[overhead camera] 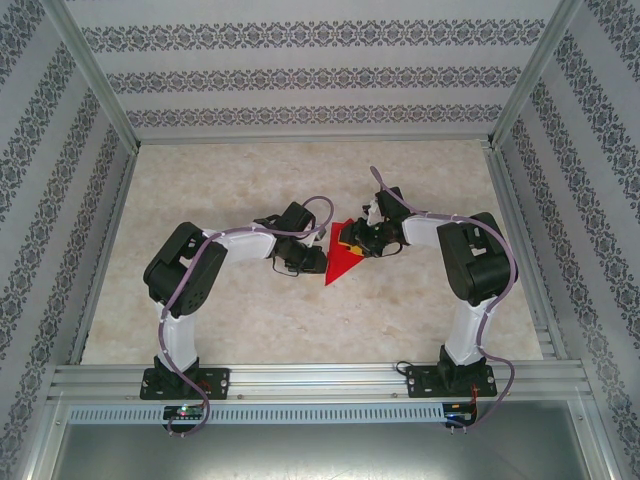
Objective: Fold a paper plane with a square sheet of paper (pick it up from the middle)
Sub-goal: Fourth fold the wing at the center of the table, then turn over the paper at the center of the table.
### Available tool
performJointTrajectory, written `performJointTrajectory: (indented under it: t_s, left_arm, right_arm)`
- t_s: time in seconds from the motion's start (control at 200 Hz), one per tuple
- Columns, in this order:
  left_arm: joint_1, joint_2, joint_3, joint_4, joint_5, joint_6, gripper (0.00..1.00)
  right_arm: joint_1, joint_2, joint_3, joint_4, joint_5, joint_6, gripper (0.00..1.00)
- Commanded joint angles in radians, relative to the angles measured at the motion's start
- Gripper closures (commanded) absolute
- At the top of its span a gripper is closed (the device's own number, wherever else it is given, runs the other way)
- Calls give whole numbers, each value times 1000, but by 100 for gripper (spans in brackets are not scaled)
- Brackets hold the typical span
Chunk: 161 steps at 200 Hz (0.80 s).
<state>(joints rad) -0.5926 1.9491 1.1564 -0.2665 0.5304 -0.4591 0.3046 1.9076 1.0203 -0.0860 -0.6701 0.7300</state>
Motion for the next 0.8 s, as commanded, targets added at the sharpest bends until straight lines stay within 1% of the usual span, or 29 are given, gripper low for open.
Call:
performJointTrajectory:
  t_s: [0.0, 0.115, 0.225, 0.29, 0.515, 0.704, 0.799]
  left_arm:
    - [-4, 73, 3, 22, -30, 34, 79]
    - [-4, 71, -1, 25, -29, 35, 79]
    - [-4, 59, -8, 32, -27, 30, 79]
    - [-4, 36, -12, 36, -27, 22, 79]
    - [5, -38, -7, 43, -4, -2, 78]
    - [15, -95, -3, 9, -23, -2, 73]
    - [25, -118, -5, -20, -40, -1, 70]
  right_arm:
    - [16, 22, 26, -38, 25, -3, 59]
    - [22, 26, 31, -18, 7, 13, 59]
    - [22, 30, 19, 40, -33, 51, 59]
    - [25, 28, 7, 81, -52, 73, 60]
    - [27, 36, -5, 131, -84, 92, 62]
    - [32, 56, -5, 151, -95, 86, 65]
    - [34, 69, -2, 164, -97, 78, 69]
